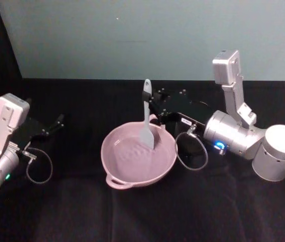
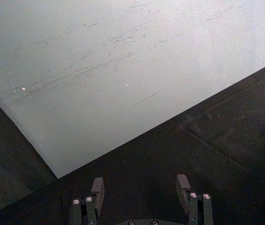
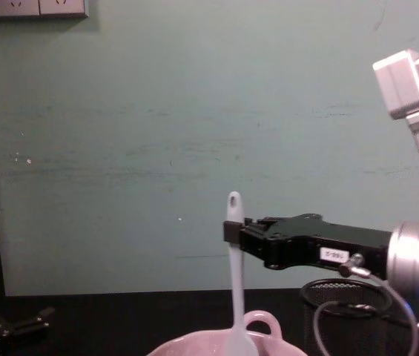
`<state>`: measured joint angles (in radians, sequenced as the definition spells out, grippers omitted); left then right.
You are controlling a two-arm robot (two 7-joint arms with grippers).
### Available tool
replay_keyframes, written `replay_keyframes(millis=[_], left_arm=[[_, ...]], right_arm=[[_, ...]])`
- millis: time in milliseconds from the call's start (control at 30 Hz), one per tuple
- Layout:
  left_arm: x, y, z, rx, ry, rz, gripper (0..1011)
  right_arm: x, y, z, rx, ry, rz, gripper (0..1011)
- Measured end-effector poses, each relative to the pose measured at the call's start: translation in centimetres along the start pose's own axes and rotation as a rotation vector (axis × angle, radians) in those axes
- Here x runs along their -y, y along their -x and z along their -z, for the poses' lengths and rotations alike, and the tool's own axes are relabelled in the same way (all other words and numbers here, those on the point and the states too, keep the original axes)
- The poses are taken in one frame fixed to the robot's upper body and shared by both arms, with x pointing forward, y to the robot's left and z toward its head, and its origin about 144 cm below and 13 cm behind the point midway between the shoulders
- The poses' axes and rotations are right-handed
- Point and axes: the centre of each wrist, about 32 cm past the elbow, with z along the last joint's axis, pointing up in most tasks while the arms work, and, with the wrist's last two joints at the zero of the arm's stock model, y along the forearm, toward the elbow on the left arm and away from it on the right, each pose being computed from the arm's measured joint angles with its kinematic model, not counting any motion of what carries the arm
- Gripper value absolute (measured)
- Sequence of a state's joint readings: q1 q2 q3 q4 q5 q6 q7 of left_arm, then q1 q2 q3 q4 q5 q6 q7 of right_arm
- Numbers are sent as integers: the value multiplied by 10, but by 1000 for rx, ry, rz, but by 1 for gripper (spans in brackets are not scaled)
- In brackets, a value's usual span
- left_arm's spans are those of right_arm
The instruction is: Use the one hand to pick up the spoon and stir the clear water in the bowl.
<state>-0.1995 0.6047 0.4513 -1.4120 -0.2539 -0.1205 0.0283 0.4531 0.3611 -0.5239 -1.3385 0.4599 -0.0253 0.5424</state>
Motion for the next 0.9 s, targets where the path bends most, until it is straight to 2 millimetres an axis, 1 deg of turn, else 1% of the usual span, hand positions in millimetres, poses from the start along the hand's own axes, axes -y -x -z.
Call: replay_keyframes(millis=[333, 500, 767, 900], left_arm=[[0, 0, 0, 0, 0, 0, 1011], [0, 0, 0, 0, 0, 0, 1011], [0, 0, 0, 0, 0, 0, 1011], [0, 0, 0, 0, 0, 0, 1011]], right_arm=[[20, 3, -14, -37, 28, -4, 118], [27, 15, -21, -75, 36, -67, 118], [24, 30, -19, -123, 34, -152, 118], [14, 38, -14, -136, 25, -193, 118]])
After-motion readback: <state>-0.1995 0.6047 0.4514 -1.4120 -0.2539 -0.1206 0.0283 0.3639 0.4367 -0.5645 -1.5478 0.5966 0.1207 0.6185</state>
